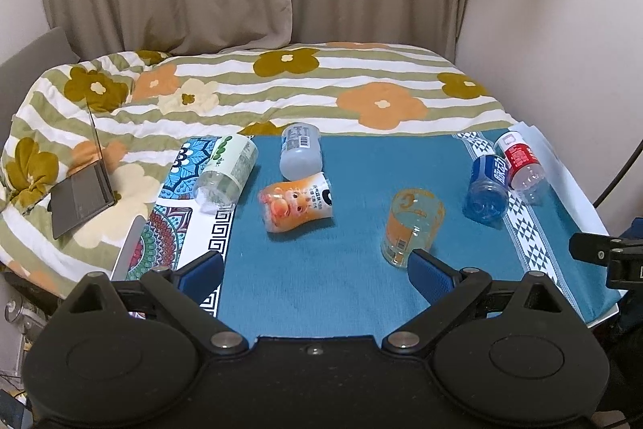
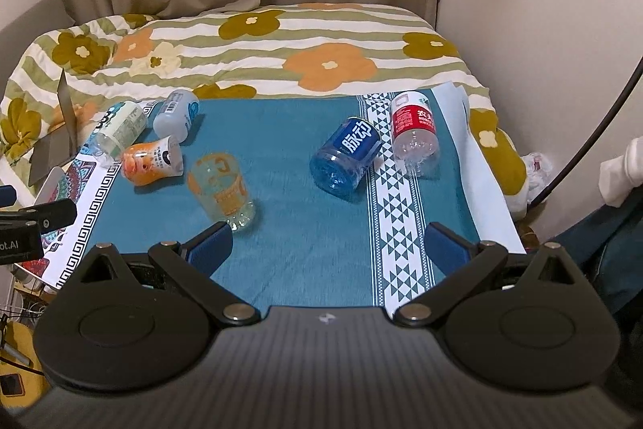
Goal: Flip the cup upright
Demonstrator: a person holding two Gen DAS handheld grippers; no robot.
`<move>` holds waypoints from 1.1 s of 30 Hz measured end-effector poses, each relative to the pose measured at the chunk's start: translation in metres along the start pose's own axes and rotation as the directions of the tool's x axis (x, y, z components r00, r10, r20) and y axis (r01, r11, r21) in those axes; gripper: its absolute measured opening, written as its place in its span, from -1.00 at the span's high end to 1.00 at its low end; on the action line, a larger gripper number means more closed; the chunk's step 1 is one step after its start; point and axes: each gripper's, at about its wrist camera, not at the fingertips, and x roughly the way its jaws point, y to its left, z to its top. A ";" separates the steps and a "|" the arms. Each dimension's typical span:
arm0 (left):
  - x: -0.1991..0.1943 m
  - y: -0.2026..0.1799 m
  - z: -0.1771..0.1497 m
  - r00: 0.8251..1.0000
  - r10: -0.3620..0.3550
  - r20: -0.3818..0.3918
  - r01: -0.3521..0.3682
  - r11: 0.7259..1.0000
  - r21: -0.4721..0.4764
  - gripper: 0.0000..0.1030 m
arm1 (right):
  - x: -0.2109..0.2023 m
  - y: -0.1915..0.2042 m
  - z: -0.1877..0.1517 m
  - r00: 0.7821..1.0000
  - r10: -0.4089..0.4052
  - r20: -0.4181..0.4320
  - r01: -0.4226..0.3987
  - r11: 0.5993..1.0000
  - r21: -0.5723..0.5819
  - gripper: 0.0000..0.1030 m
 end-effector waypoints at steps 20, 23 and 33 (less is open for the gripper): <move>0.002 -0.001 0.005 1.000 0.001 0.022 -0.002 1.000 0.029 -0.94 | 0.002 0.000 0.002 1.000 -0.003 -0.002 0.003 1.000 0.002 -1.00; 0.002 -0.001 0.006 1.000 0.000 0.023 -0.001 1.000 0.029 -0.94 | 0.003 -0.001 0.003 1.000 -0.004 -0.001 0.004 1.000 0.004 -1.00; 0.001 -0.001 0.007 1.000 0.000 0.031 -0.001 0.999 0.032 -0.94 | 0.004 -0.003 0.003 1.000 -0.006 -0.001 0.006 1.000 0.006 -1.00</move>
